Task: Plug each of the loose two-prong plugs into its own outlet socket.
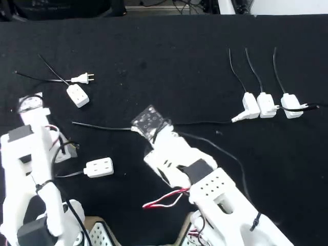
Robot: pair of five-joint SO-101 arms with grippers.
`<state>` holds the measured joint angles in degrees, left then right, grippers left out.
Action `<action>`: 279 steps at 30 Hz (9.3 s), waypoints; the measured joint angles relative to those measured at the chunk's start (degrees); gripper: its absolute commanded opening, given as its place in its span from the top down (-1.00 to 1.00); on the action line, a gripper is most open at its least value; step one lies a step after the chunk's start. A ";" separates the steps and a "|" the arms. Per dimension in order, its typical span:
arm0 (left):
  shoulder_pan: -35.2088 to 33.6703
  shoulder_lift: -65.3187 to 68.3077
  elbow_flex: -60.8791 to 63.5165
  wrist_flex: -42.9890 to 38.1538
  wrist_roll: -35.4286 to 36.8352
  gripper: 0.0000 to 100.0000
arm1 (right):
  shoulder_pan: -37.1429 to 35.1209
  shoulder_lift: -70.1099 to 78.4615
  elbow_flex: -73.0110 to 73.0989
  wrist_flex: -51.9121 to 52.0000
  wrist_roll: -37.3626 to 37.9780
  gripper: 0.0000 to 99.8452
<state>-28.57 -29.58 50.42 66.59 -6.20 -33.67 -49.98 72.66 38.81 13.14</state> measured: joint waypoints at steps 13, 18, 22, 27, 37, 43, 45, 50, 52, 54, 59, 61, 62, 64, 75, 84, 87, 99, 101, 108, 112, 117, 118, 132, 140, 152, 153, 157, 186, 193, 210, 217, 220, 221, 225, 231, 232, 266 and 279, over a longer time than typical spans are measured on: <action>0.62 -0.26 11.87 -17.32 8.44 0.54 | -0.26 26.99 -20.75 4.92 11.69 0.72; 0.62 -0.26 12.31 -18.46 8.44 0.54 | -0.35 38.42 -29.45 4.92 14.77 0.72; 0.79 -0.26 12.48 -18.64 8.44 0.54 | -3.34 43.16 -33.32 4.92 16.35 0.72; 1.14 -0.26 13.19 -18.64 8.44 0.54 | -4.31 49.85 -33.93 2.81 18.90 0.72; 1.14 -0.26 13.27 -18.81 8.44 0.54 | 2.64 54.42 -37.36 -1.41 20.04 0.73; 1.14 -0.26 13.27 -18.81 8.44 0.54 | 2.55 53.71 -37.54 -0.97 18.55 0.72; 1.14 -0.26 13.27 -18.81 8.44 0.54 | 2.55 51.78 -37.54 -0.09 17.23 0.72; 1.14 -0.26 13.27 -18.81 8.44 0.54 | 3.16 49.85 -37.54 0.26 18.90 0.47; 1.14 -0.26 13.27 -18.81 8.44 0.54 | 3.34 51.08 -38.95 0.26 21.89 0.46; 1.14 -0.26 13.27 -18.81 8.44 0.54 | 3.34 53.98 -41.41 0.26 23.30 0.51; 1.14 -0.26 13.27 -18.81 8.44 0.54 | 3.34 63.65 -48.88 0.26 26.99 0.71; 1.14 -0.26 13.27 -18.81 8.44 0.54 | 3.43 67.08 -51.16 0.62 28.92 0.89; 1.14 -0.26 13.27 -18.81 8.44 0.54 | 3.60 68.22 -52.13 0.79 29.63 0.99; 1.14 -0.26 13.27 -18.81 8.44 0.54 | 4.13 69.27 -54.07 1.76 30.51 0.96; 1.14 -0.26 13.27 -18.81 8.44 0.54 | 11.60 58.11 -54.77 17.49 22.51 0.98; 1.14 -0.26 13.27 -19.87 8.44 0.54 | 9.41 49.32 -43.87 25.93 10.11 0.96; 1.14 -0.26 13.27 -19.87 8.44 0.54 | 8.18 50.29 -39.82 23.56 14.07 0.81; 1.14 -0.26 13.27 -19.87 8.44 0.54 | 8.79 35.69 -35.16 29.71 22.77 0.84; 1.14 -0.26 13.27 -19.87 8.44 0.54 | 11.87 31.38 -32.53 27.69 25.85 0.84; 1.14 -0.26 13.27 -19.87 8.44 0.54 | 19.16 29.71 -15.12 8.97 44.40 0.84; 1.14 -0.26 13.27 -19.87 8.44 0.54 | 18.02 29.71 -7.74 -2.46 46.33 0.84; 1.14 -0.26 13.27 -19.87 8.44 0.54 | 10.73 27.60 -7.21 -0.53 45.27 0.84; 1.14 -0.26 13.27 -19.87 8.44 0.54 | 8.62 26.55 -7.21 0.53 43.69 0.84; 1.14 -0.26 13.27 -19.87 8.44 0.54 | -7.21 11.16 -6.24 5.36 35.78 0.85; 1.14 -0.26 13.27 -19.87 8.44 0.54 | -5.45 13.19 -7.21 2.46 21.01 0.85; 1.14 -0.26 13.27 -19.87 8.44 0.54 | -4.57 36.40 -25.85 16.26 7.74 0.85; 1.14 -0.26 13.27 -19.87 8.44 0.54 | -4.57 38.51 -26.90 16.53 7.65 0.85; 1.14 -0.26 13.27 -19.87 8.44 0.54 | -2.55 45.45 -30.24 16.79 7.65 0.86; 1.14 -0.26 13.27 -19.87 8.44 0.54 | 19.16 33.76 -25.67 23.74 -0.70 0.67; 1.14 -0.26 13.27 -19.87 8.44 0.54 | 20.57 22.68 -27.25 30.42 9.58 0.71; 1.14 -0.26 13.27 -19.87 8.44 0.54 | 32.70 26.20 -8.88 2.90 49.93 0.71; 1.14 -0.26 13.27 -19.87 8.44 0.54 | 19.16 26.02 -8.88 10.37 45.10 0.71; 1.14 -0.26 13.27 -19.87 8.44 0.54 | 12.04 24.09 -8.88 12.40 40.70 0.71; 1.14 -0.26 13.27 -19.87 8.44 0.54 | 9.76 23.38 -8.88 12.66 38.95 0.71; 1.14 -0.26 13.27 -19.87 8.44 0.54 | 2.37 20.66 -8.88 12.75 35.52 0.71; 1.14 -0.26 13.27 -19.87 8.44 0.54 | 0.62 20.31 -7.47 13.27 51.60 0.71; 1.14 -0.26 13.27 -19.87 8.44 0.54 | 0.62 20.31 -6.86 13.27 55.30 0.71; 1.14 -0.26 13.89 -19.87 8.44 0.54 | -8.62 19.78 -0.70 5.89 47.91 0.98; 1.14 -0.26 13.89 -19.87 8.44 0.54 | 16.53 10.73 -5.10 18.55 30.33 0.98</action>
<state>-27.43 -29.85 64.31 46.73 2.24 -17.14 -39.25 67.56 57.36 43.47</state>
